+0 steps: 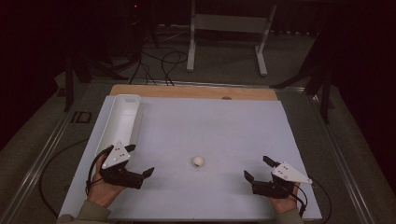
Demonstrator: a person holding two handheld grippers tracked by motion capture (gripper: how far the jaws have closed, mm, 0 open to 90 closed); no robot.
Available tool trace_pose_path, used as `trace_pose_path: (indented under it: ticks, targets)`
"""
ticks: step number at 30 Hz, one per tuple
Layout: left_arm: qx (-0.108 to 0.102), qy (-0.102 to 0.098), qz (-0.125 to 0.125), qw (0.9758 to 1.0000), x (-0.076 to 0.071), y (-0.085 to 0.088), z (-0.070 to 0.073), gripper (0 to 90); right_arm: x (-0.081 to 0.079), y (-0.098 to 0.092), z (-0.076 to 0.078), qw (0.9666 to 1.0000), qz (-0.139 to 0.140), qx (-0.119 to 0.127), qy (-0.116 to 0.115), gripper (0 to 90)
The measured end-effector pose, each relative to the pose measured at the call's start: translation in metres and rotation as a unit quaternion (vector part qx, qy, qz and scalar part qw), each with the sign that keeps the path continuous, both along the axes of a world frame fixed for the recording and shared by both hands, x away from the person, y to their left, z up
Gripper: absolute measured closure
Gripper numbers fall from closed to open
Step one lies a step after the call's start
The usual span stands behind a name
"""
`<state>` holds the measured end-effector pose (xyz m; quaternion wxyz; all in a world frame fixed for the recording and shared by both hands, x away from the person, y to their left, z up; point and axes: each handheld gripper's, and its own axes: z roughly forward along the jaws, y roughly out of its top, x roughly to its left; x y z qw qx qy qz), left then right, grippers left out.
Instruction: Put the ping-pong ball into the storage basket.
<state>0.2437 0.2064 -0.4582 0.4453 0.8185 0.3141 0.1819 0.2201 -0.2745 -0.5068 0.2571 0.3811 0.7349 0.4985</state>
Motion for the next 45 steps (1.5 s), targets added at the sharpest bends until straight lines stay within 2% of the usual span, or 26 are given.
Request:
trace_pose_path:
  ticks: [15, 25, 35, 45]
  targets:
    - [0.009, -0.001, -0.016, 0.9998, 0.009, -0.012, 0.001, 0.1, 0.001, -0.001, 0.0, 1.0, -0.002, 0.001, -0.001, 8.3]
    - [0.003, -0.003, -0.026, 0.9996, 0.014, -0.021, 0.001, 0.0, 0.002, -0.001, 0.0, 1.0, -0.003, -0.001, -0.004, 8.3]
    - [0.011, -0.004, -0.04, 0.9991, 0.019, -0.032, 0.003, 0.0, 0.003, -0.002, -0.001, 1.0, -0.003, -0.004, -0.005, 8.3]
    - [0.014, 0.002, -0.051, 0.9986, 0.024, -0.039, 0.003, 0.1, 0.004, -0.002, -0.002, 1.0, -0.004, -0.003, -0.003, 8.3]
